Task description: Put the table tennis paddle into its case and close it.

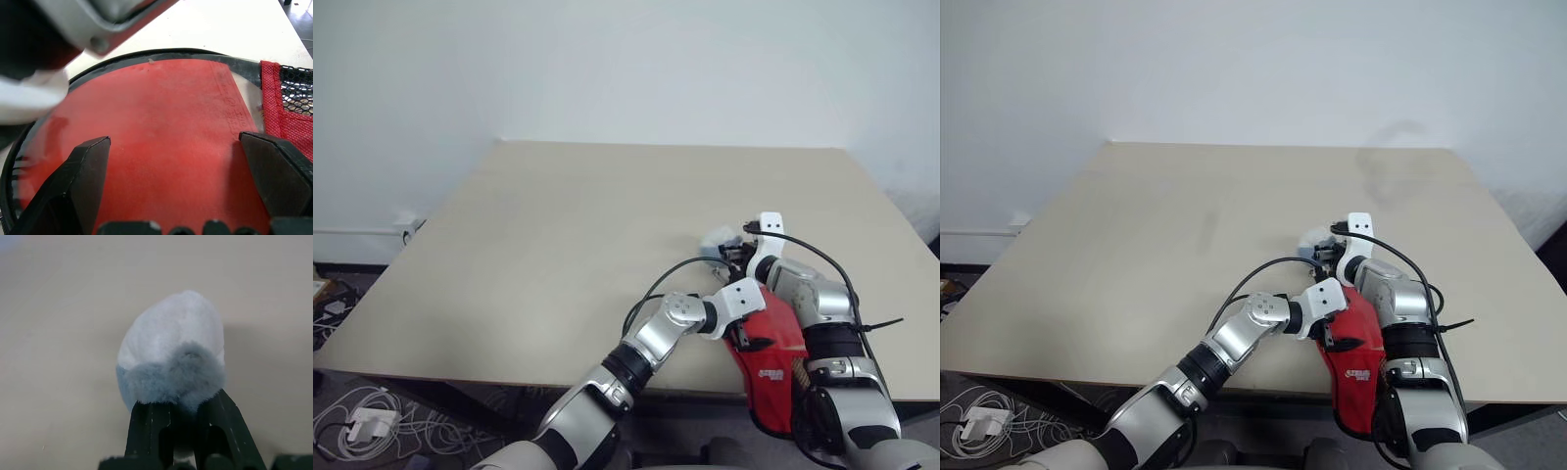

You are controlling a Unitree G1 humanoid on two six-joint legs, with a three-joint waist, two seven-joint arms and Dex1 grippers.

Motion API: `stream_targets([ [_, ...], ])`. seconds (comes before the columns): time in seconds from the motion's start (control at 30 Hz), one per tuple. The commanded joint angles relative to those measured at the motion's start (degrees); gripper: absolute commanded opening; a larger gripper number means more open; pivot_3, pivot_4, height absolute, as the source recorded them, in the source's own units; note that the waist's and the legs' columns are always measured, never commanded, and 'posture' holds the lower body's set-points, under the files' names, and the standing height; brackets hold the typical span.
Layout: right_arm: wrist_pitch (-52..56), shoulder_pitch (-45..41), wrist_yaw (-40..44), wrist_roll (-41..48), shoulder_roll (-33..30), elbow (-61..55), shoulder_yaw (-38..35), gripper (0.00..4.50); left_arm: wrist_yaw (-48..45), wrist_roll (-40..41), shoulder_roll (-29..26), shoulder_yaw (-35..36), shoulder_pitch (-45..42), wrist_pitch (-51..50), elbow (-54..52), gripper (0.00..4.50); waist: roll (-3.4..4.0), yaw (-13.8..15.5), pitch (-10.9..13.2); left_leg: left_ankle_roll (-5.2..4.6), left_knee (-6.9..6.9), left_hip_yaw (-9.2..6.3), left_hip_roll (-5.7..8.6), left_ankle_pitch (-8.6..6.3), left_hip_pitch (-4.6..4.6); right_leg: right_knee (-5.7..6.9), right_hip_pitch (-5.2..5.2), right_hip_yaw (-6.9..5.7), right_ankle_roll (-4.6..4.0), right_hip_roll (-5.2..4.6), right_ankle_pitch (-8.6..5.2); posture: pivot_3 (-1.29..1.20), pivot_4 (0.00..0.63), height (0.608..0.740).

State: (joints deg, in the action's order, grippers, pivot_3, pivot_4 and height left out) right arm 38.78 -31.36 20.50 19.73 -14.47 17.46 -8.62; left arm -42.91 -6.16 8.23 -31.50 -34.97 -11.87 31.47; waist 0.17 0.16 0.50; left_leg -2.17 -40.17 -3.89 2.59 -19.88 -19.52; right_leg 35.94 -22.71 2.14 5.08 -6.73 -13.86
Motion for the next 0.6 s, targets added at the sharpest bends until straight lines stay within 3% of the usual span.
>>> stream_targets([
  [0.03, 1.4, 1.0, -3.6, 2.7, 0.9, -7.0, -4.4, 0.09, 1.0, -2.9, -0.4, -1.7, -0.4, -2.2, 2.4, 4.5, 0.0, 0.0, 0.0, 0.0, 0.0, 0.0, 0.0, 0.0, 0.0, 0.0, 0.0, 0.0, 0.0, 0.0, 0.0, 0.0, 0.0, 0.716],
  [0.37, 4.5, 3.1, -11.5, 4.9, 1.0, -7.1, -13.1, 0.07, 0.6, -2.7, -0.9, -1.7, -0.6, -3.3, 2.9, 4.5, 0.0, 0.0, 0.0, 0.0, 0.0, 0.03, -0.01, 0.0, 0.02, 0.01, 0.02, 0.01, 0.0, 0.01, 0.0, 0.0, 0.0, 0.716],
  [0.6, 5.2, 6.4, -14.2, 4.6, -1.0, -11.2, -15.0, 0.07, 0.8, -2.5, -1.2, -1.5, -0.7, -4.0, 3.0, 4.5, 0.01, 0.0, 0.0, -0.01, 0.0, 0.02, -0.01, 0.0, 0.05, 0.01, 0.07, 0.01, 0.0, 0.01, 0.0, 0.0, 0.0, 0.716],
])
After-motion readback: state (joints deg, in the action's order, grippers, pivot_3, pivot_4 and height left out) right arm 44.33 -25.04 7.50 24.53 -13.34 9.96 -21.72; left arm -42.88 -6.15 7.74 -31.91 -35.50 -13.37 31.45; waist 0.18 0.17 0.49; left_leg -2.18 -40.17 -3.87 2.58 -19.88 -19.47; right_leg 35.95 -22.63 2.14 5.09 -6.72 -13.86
